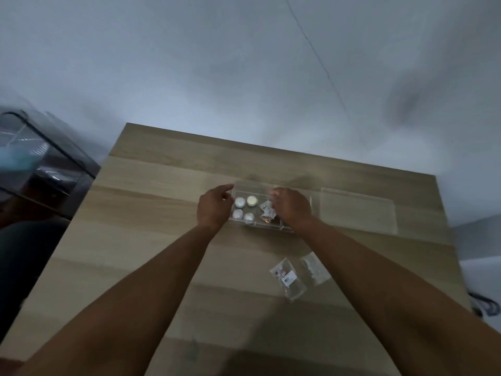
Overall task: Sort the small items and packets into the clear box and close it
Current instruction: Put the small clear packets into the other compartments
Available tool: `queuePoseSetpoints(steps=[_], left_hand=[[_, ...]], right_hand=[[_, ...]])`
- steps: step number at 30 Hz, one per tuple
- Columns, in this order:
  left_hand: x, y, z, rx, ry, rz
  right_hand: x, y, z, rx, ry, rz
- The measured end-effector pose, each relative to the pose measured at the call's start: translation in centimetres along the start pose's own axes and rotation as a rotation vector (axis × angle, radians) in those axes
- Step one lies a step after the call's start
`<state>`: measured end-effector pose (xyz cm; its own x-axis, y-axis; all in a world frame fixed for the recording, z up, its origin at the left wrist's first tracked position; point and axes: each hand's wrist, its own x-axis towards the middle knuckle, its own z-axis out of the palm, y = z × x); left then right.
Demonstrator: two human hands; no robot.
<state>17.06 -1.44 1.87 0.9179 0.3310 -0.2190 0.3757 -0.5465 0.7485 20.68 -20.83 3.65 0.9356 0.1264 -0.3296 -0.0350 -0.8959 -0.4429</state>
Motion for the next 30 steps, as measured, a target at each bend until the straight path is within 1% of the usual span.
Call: queuePoseSetpoints(steps=[7, 10, 13, 15, 16, 19, 22, 24, 26, 30], left_hand=[[-0.2, 0.2, 0.0, 0.019, 0.004, 0.010], [-0.6, 0.5, -0.1, 0.033, 0.023, 0.018], [-1.7, 1.0, -0.3, 0.045, 0.121, 0.063], [-2.8, 1.5, -0.3, 0.025, 0.193, 0.130], [-3.4, 1.7, -0.3, 0.017, 0.203, 0.163], [-5.9, 1.9, 0.7, 0.037, 0.118, 0.245], [-8.5, 1.2, 2.3, 0.110, -0.042, 0.302], [-9.8, 0.6, 3.7, 0.176, -0.189, 0.276], [-10.6, 0.3, 4.8, 0.218, -0.311, 0.194], [-12.1, 0.3, 6.9, 0.408, -0.448, 0.150]], right_hand=[[-1.2, 1.0, -0.6, 0.084, 0.063, -0.062], [-2.3, 1.8, -1.1, 0.148, 0.144, -0.090], [-4.0, 2.7, -1.5, 0.202, 0.264, -0.113], [-5.3, 3.7, -1.7, 0.230, 0.301, -0.088], [-5.8, 4.1, -1.8, 0.241, 0.303, -0.070], [-7.9, 5.9, -1.8, 0.291, 0.302, 0.007], [-9.6, 7.8, -1.5, 0.297, 0.277, 0.086], [-10.5, 9.1, -1.1, 0.281, 0.223, 0.160], [-11.3, 10.0, -0.6, 0.282, 0.158, 0.237], [-12.6, 10.9, 0.6, 0.251, 0.123, 0.323]])
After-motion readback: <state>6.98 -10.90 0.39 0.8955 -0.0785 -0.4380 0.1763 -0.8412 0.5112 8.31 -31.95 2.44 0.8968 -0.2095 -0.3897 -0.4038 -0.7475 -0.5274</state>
